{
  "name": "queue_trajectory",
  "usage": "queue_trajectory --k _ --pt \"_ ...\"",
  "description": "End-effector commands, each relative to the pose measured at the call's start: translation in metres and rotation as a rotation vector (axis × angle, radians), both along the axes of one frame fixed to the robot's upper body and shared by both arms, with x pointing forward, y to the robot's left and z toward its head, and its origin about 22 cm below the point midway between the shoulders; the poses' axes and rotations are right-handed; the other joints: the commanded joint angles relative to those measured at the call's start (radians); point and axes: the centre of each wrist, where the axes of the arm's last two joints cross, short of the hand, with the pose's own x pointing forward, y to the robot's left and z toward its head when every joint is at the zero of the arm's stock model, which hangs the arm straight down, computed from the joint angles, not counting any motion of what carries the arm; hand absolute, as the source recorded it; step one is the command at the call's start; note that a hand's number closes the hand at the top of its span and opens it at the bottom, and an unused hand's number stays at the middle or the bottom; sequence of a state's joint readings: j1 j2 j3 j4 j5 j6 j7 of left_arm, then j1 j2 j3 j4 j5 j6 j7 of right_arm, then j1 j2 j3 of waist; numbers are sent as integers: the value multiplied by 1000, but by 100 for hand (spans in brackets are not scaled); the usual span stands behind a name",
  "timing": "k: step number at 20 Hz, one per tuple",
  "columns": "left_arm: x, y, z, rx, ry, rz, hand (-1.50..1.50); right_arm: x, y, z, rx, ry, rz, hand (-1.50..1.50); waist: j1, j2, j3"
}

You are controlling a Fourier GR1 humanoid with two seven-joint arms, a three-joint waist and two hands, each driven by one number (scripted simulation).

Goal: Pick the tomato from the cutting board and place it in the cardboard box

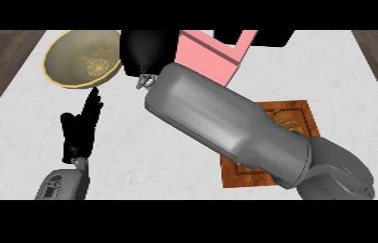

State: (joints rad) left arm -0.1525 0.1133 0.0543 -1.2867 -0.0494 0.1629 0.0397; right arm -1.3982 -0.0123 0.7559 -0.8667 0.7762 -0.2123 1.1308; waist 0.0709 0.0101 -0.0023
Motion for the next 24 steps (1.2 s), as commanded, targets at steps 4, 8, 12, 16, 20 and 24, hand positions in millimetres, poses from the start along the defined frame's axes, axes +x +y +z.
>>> queue_trajectory --k 4,8,12,16,20,24 --pt "4 10 5 0 -16 8 0 40 -29 -34 152 8 -103 150 -16 7 1" --pt "-1 -1 1 1 -1 3 0 63 -48 -52 52 25 -189 150 -5 9 1" --pt "8 -5 2 3 -24 -2 0 74 -67 -63 207 75 -234 -150 -8 16 1" --pt "8 9 7 -9 -37 -14 0 74 -76 -76 360 73 -168 -150 15 20 1" --pt "4 8 13 8 -27 -18 0 75 -90 -93 460 -30 -82 -150 10 19 4" --pt "3 0 5 9 -8 -15 0 69 -80 -63 663 -138 43 -150 6 17 5"
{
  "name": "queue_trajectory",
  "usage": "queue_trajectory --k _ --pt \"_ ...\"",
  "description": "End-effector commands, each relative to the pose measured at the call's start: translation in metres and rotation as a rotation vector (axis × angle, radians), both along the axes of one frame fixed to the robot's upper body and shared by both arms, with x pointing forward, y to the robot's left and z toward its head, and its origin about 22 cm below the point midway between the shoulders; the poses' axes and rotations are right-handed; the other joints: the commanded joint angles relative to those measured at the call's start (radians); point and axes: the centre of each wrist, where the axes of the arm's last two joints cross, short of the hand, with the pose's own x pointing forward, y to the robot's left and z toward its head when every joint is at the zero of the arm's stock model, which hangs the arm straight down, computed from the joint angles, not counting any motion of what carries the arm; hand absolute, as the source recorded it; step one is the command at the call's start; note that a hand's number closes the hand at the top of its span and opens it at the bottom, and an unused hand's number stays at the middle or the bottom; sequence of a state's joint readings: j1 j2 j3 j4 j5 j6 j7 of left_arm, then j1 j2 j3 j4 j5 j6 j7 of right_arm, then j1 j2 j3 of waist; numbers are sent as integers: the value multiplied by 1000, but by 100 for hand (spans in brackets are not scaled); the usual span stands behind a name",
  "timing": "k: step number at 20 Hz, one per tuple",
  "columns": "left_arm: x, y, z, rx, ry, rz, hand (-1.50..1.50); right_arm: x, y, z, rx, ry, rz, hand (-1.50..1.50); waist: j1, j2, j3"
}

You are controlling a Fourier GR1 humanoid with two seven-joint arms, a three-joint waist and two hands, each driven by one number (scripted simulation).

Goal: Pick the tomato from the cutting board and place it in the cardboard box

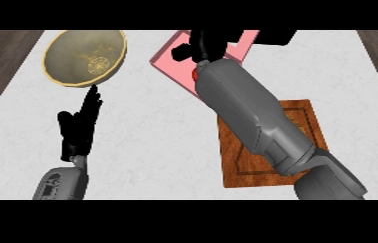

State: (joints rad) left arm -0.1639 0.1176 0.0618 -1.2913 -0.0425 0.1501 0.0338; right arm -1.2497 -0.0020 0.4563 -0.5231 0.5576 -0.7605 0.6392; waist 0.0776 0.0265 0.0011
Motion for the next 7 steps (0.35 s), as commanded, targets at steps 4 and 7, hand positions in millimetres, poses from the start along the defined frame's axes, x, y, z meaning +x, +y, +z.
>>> queue_trajectory --k 4,7 --pt "-8 10 -5 -9 10 33 0 -4 -16 6 341 -170 58 -150 -30 -9 1" --pt "-15 9 -3 8 16 58 0 -7 -24 -1 393 -192 61 -150 -50 -21 0"
